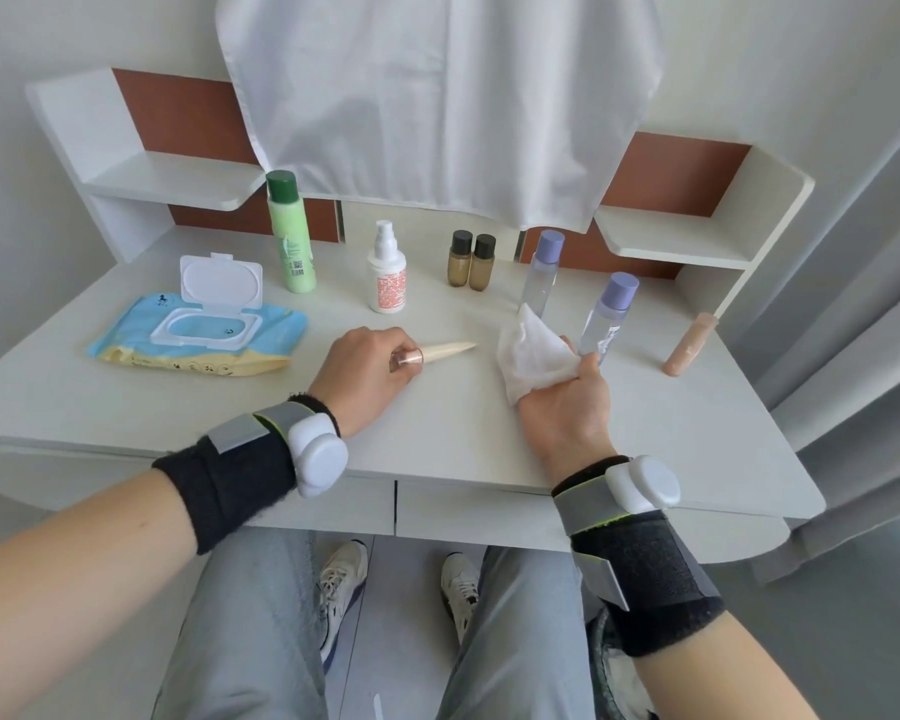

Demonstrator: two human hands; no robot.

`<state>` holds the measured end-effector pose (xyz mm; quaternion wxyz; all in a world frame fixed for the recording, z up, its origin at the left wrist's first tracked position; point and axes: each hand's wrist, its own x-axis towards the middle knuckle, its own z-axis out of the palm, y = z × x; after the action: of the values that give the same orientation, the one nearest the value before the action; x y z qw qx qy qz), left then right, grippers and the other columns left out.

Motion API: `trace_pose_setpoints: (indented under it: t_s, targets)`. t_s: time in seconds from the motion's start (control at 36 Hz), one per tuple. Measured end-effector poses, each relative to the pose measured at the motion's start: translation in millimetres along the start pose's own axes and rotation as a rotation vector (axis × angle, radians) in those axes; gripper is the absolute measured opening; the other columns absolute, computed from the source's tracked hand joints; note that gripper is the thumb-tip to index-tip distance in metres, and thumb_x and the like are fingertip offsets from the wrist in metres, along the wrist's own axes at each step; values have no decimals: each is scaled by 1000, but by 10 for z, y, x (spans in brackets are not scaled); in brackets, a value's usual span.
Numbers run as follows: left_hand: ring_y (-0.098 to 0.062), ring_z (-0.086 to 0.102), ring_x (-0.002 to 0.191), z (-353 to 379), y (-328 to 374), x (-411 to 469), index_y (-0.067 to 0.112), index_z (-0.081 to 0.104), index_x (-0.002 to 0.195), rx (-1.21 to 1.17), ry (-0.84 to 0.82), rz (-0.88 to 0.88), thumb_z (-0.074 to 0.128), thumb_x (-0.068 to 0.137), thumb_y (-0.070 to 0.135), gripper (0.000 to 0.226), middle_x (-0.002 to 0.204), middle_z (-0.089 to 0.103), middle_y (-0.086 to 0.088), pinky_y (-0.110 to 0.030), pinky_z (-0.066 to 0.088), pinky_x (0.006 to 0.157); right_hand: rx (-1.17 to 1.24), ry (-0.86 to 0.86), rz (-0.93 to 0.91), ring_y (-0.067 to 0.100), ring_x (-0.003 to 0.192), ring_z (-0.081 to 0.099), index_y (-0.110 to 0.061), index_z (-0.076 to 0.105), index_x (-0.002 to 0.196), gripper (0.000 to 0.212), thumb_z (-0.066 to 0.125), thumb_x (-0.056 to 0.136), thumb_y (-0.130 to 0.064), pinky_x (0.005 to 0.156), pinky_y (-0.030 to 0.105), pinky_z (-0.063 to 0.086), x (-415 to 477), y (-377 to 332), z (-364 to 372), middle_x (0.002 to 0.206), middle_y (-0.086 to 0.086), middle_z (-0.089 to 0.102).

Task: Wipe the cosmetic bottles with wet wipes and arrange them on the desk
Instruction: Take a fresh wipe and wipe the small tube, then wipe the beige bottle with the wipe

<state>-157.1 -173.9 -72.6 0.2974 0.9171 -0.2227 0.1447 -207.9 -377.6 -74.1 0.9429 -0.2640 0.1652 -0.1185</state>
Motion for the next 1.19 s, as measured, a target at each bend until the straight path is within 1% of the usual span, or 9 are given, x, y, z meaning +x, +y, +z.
trace_pose_setpoints:
  t_s: [0.19, 0.36, 0.44, 0.56, 0.67, 0.81, 0.86, 0.94, 1.19]
  targets:
    - [-28, 58, 86, 108, -7, 108, 16, 71, 94, 3, -29, -58, 67, 84, 22, 13, 89, 66, -7, -33, 41, 74, -27, -16, -1, 24, 132, 50, -21, 51, 118, 31, 32, 105, -42, 112, 39, 37, -7, -57, -131, 144, 7, 52]
    - [-35, 49, 110, 143, 128, 73, 14, 61, 121, 192, 76, 24, 67, 82, 27, 42, 118, 62, -9, -41, 41, 90, 4, -80, 73, 25, 133, 49, -22, 53, 105, 28, 35, 105, -42, 108, 40, 41, -30, -107, -196, 144, 4, 51]
    - [-32, 50, 110, 182, 298, 45, 10, 61, 118, 86, 112, 111, 64, 86, 21, 34, 116, 62, -9, -37, 39, 94, 35, -133, 88, 27, 135, 47, -16, 52, 119, 37, 32, 105, -43, 112, 43, 36, -120, -165, -190, 148, 8, 47]
    - [-26, 53, 107, 241, 625, 13, 8, 59, 120, -191, 39, 100, 51, 93, 22, 31, 113, 63, -6, -32, 42, 94, -63, -201, 79, 28, 139, 41, -2, 43, 144, 58, 28, 104, -42, 120, 40, 23, -310, -280, -210, 148, 16, 45]
    - [-26, 59, 104, 251, 1137, 27, 13, 56, 116, -899, -283, -313, 41, 103, 32, 28, 109, 64, -11, -37, 49, 95, -128, -208, 40, 29, 138, 43, -1, 40, 145, 57, 28, 104, -38, 118, 42, 26, -508, -492, -252, 148, 19, 45]
    - [-32, 62, 113, 348, 1500, -12, -5, 44, 134, -1481, -641, -586, 33, 100, 51, 66, 125, 61, -24, -35, 55, 91, -50, -243, -59, 23, 116, 62, -29, 73, 114, 53, 21, 107, -31, 113, 41, 33, -678, -780, -405, 121, 11, 68]
    - [-30, 61, 116, 406, 1600, -45, -2, 46, 134, -1515, -692, -572, 35, 100, 50, 64, 126, 61, -21, -33, 54, 93, -19, -292, -120, 28, 135, 47, -45, 57, 132, 42, 30, 105, -29, 118, 46, 24, -715, -844, -448, 140, 13, 55]
    - [-27, 62, 115, 510, 1738, -91, 3, 53, 130, -1460, -736, -487, 43, 101, 32, 42, 125, 63, -18, -32, 53, 95, 10, -272, -96, 31, 142, 36, -39, 27, 152, 51, 32, 102, -33, 118, 46, 24, -712, -892, -595, 154, 14, 37]
    - [-20, 71, 76, 727, 1912, -65, 5, 58, 104, -1257, -603, -490, 53, 97, 7, 9, 96, 69, -13, -31, 60, 71, -230, -173, -81, 29, 129, 53, -3, 44, 142, 48, 34, 104, -29, 113, 42, 35, -762, -1126, -850, 138, 18, 56]
